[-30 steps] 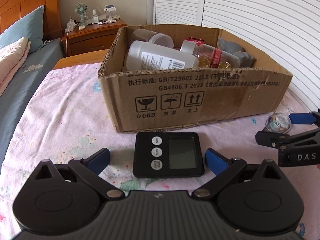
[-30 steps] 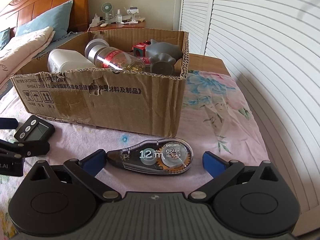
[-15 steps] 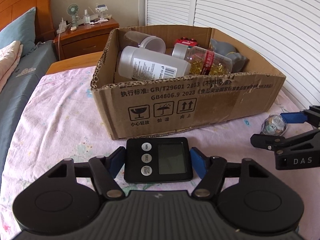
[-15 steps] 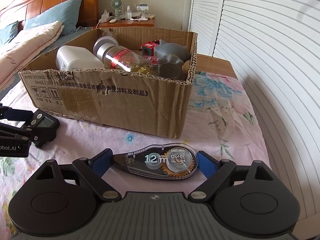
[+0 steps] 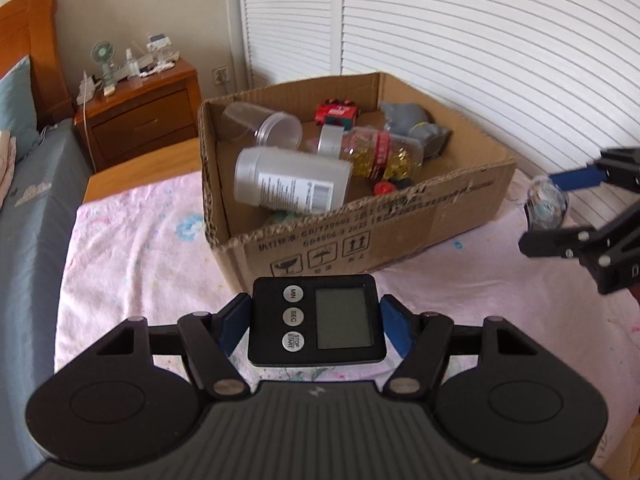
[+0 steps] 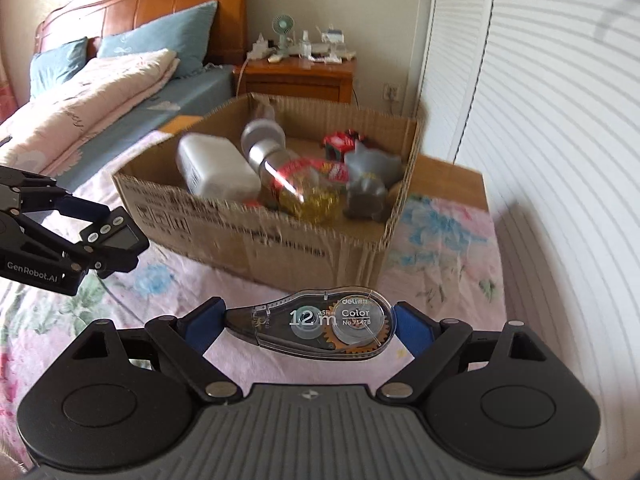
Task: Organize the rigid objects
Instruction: 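Grasp the black timer with the left gripper while the right grasps the correction tape, then carry the timer and tape into the box and open both grippers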
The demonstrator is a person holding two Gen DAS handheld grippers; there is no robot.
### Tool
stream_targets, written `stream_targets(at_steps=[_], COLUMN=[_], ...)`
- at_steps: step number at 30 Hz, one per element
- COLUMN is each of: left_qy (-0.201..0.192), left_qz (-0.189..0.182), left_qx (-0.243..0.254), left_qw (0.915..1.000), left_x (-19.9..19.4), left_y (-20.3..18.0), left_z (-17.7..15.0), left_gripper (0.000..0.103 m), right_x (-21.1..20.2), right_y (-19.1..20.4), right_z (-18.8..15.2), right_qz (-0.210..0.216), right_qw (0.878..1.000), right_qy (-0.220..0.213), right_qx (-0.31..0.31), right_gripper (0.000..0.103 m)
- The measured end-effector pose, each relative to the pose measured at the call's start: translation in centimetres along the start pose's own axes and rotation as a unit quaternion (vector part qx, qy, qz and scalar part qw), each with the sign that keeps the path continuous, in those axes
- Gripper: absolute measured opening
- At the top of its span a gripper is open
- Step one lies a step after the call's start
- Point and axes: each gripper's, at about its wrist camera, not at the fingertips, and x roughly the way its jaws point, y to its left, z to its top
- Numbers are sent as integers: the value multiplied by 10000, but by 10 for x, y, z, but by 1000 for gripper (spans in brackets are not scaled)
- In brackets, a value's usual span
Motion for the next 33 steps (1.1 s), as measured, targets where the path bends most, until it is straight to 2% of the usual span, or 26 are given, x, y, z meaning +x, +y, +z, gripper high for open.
stream_targets(at_steps=[6,13,15,17,21,33], left_qy=[-234,-578,-613,-627,-600,-520], left_qz=[-148,-106,-67,-60,-90,-69], left_qx=[178,279,286,309,297,321], left_qw=[9995,9979,9977,9975,9977,9981], left_x=[-20,-22,-17,-10,4,55], left_y=[-1,1,2,2,3,-15], left_z=[23,58,70,80,100,152], left_gripper=[69,69,69,69,69,70], right_x=[-12,17,25,28,21,-6], right_y=[-2,-6,-8,-8,-11,-6], right_z=[38,63,64,61,55,40], right_qz=[84,56,27,-7,150,-162], right_qw=[9990,9993,9996,9997,9991,9988], right_qy=[-427,-341,-269,-259,-358,-407], right_qx=[-141,-119,-99,-23,157,224], right_gripper=[93,93,93,103,103,103])
